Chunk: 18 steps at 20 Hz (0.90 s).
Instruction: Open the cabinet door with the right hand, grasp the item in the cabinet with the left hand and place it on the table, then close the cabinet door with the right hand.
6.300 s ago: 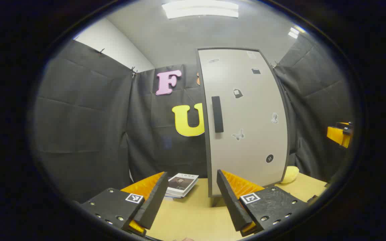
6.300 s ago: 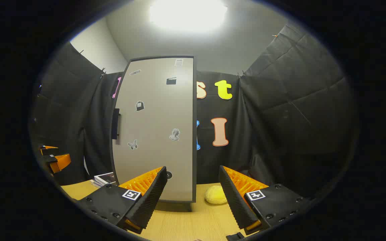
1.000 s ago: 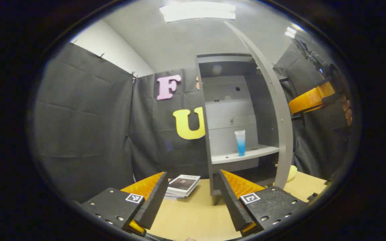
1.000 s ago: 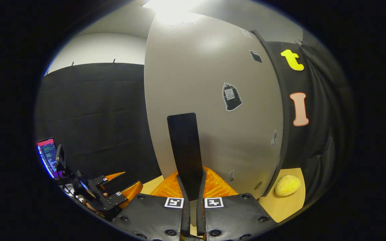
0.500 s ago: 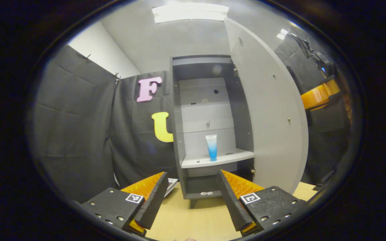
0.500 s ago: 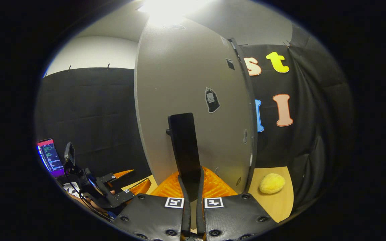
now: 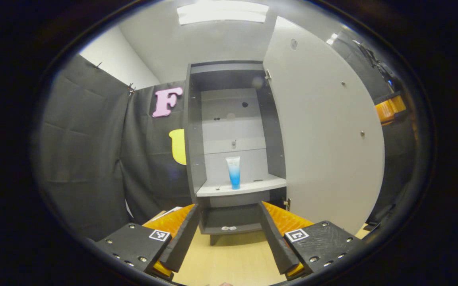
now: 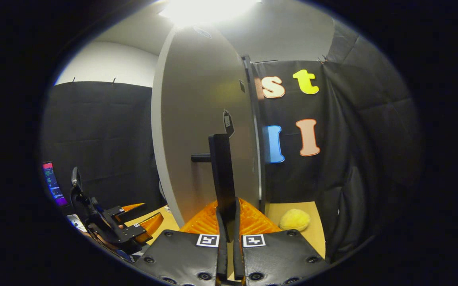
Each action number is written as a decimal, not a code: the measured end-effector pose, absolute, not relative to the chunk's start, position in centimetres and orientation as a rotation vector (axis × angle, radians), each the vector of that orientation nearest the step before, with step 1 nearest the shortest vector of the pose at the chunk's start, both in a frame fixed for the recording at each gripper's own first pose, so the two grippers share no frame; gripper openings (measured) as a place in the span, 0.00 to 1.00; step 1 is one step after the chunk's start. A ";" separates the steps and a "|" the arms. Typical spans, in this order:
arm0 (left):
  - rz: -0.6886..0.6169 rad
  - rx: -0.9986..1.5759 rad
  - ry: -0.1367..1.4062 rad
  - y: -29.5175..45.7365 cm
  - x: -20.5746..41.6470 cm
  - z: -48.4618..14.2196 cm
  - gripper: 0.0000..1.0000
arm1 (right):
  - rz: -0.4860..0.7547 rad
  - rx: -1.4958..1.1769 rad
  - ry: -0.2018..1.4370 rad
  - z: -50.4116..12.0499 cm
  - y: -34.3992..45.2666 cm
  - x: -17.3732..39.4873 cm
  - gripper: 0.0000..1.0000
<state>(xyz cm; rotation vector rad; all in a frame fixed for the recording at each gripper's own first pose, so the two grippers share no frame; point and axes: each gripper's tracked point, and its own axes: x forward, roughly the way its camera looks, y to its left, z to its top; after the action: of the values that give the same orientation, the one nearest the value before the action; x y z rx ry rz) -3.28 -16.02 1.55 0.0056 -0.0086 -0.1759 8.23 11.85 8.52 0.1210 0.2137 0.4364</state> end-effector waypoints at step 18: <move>-0.193 0.026 -0.012 -19.2 6.3 5.1 0.87 | 0.251 0.248 0.193 6.4 0.9 6.5 0.95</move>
<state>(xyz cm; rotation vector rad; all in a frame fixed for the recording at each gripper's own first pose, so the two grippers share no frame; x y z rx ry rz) 6.31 -19.22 5.07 0.0264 -0.0123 -0.1928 6.52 0.88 6.43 0.2482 0.1929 0.2511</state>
